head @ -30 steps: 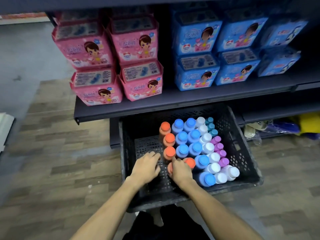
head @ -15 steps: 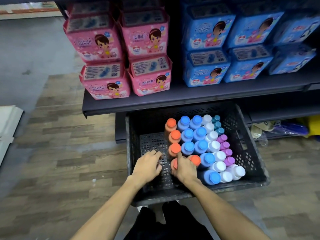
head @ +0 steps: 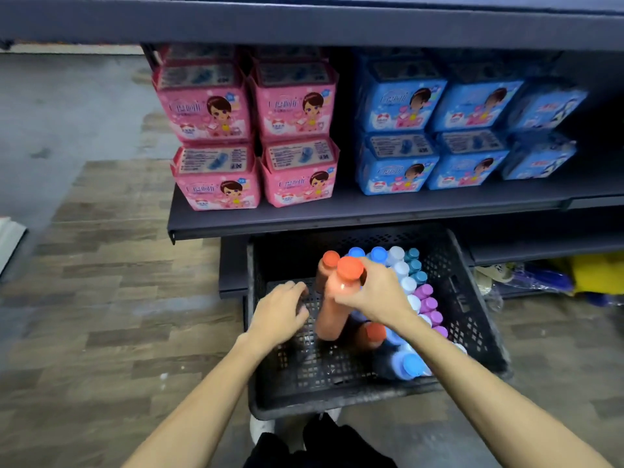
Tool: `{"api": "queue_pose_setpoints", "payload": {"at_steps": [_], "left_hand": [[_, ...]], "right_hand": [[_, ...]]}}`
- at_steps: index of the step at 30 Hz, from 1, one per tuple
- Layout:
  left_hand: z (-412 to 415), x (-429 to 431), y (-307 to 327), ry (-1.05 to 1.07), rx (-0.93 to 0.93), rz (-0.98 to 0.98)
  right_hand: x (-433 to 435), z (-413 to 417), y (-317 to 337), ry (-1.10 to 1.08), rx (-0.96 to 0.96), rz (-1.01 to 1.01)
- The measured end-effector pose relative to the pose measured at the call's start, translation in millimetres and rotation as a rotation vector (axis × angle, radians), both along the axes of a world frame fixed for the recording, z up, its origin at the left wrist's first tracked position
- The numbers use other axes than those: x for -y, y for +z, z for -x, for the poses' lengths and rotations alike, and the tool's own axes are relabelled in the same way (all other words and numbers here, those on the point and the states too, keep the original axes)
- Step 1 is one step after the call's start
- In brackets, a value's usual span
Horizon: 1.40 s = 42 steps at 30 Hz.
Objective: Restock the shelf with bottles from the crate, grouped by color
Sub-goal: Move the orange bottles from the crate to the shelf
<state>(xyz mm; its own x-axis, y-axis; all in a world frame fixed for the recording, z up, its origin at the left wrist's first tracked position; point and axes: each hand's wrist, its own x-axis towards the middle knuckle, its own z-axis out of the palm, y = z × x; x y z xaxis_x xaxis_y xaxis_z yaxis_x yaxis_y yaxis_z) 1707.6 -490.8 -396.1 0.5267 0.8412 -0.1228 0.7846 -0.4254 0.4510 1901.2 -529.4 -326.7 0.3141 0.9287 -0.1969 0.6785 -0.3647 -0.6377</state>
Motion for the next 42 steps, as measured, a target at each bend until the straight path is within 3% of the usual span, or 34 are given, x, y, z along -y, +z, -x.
{"api": "queue_pose_setpoints", "payload": {"at_steps": [3, 10, 21, 29, 37, 42], "left_hand": [[4.9, -26.3, 30.0, 0.072, 0.104, -0.031], [18.5, -70.9, 104.1, 0.005, 0.196, -0.22], [20.3, -88.7, 211.5, -0.153, 0.237, -0.457], [41.0, -86.6, 280.1, -0.125, 0.395, -0.803], [69.5, -118.0, 379.4, -0.029, 0.408, -0.99], [80.4, -137.6, 415.4, 0.03, 0.271, -1.031]], "right_hand": [[-14.8, -6.3, 34.8, 0.061, -0.043, -0.092], [-42.8, -10.4, 115.7, 0.188, 0.078, -0.303], [-52.2, 15.9, 237.4, 0.158, 0.216, -0.624], [-59.4, 34.6, 318.9, 0.17, 0.251, -0.739], [-87.8, 51.6, 424.8, 0.214, 0.224, -0.865], [-122.1, 59.0, 464.0, 0.171, 0.2, -0.88]]}}
